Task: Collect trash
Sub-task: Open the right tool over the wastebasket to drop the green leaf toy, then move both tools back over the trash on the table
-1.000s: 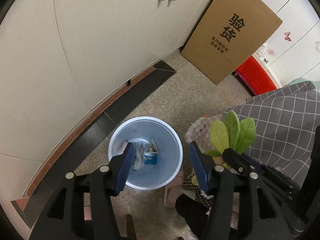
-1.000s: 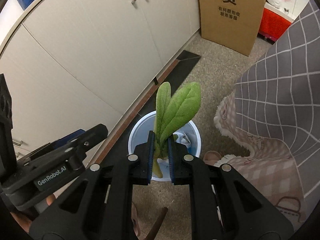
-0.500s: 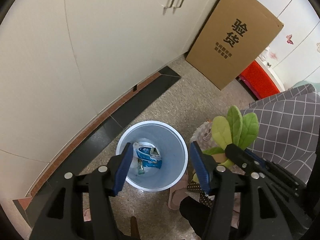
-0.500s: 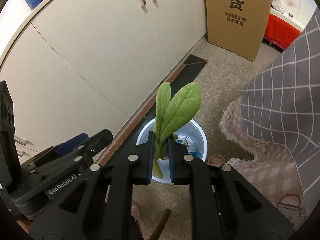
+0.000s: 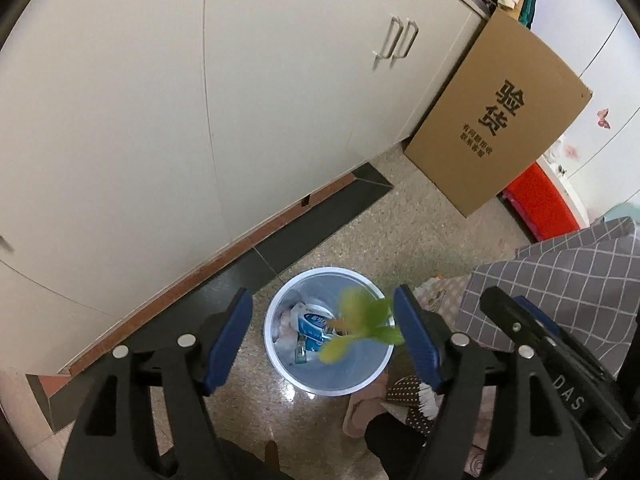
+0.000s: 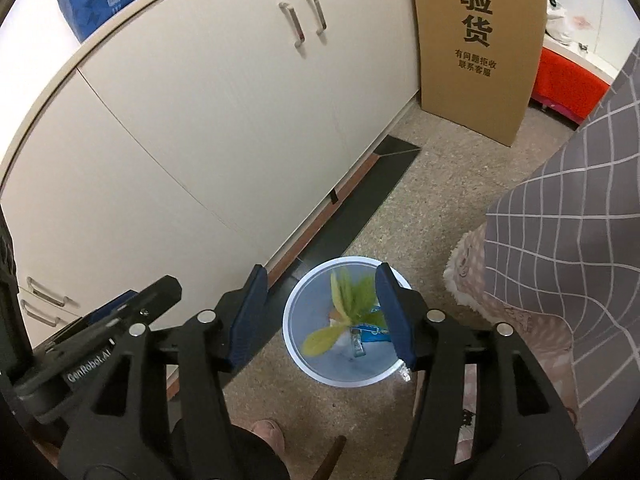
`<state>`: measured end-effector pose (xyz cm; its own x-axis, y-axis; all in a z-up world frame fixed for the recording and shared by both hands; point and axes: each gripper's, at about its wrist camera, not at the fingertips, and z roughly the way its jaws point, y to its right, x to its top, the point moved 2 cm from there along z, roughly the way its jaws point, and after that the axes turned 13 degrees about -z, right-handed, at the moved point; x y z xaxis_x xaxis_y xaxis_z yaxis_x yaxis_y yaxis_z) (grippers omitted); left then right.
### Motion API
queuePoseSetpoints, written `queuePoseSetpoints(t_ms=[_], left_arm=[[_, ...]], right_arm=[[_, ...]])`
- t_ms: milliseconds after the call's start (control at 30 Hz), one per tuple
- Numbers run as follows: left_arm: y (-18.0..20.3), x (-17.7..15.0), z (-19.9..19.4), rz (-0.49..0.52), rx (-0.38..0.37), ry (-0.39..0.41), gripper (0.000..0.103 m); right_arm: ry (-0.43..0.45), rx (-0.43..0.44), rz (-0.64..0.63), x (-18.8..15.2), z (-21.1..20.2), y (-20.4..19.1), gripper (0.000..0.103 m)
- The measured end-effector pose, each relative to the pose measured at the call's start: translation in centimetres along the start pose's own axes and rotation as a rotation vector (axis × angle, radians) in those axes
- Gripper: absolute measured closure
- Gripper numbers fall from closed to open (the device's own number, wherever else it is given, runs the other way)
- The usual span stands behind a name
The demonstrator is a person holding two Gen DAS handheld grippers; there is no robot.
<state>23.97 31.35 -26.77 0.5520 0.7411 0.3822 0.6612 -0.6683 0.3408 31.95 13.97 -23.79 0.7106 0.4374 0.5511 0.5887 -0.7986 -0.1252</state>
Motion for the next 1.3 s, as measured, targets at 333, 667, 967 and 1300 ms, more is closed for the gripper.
queuePoseSetpoints(t_ms=[333,667,967,1300], left_arm=[[2.2,-1.0,-4.6,0.011,-0.085,0.036,0.029],[8.4,-4.0,-11.6,0.104,-0.213,0.119,0.028],[20.3,-10.2,-15.7,0.397,-0.316,0.186,0.027],[35.8,-19.3,-18.2,0.812,-0.39,0.283,0.027]], right_arm=[[0.109,-0.037,0.002,0.3,-7.5,0.8,0.044],[0.301,-0.115,-0.005,-0.4,-20.1,4.1,0.04],[0.415,-0.246,0.121,-3.9,-29.1,13.3,0.038],[0.491,-0.438,0.332,-10.4,-37.4,26.1,0.037]])
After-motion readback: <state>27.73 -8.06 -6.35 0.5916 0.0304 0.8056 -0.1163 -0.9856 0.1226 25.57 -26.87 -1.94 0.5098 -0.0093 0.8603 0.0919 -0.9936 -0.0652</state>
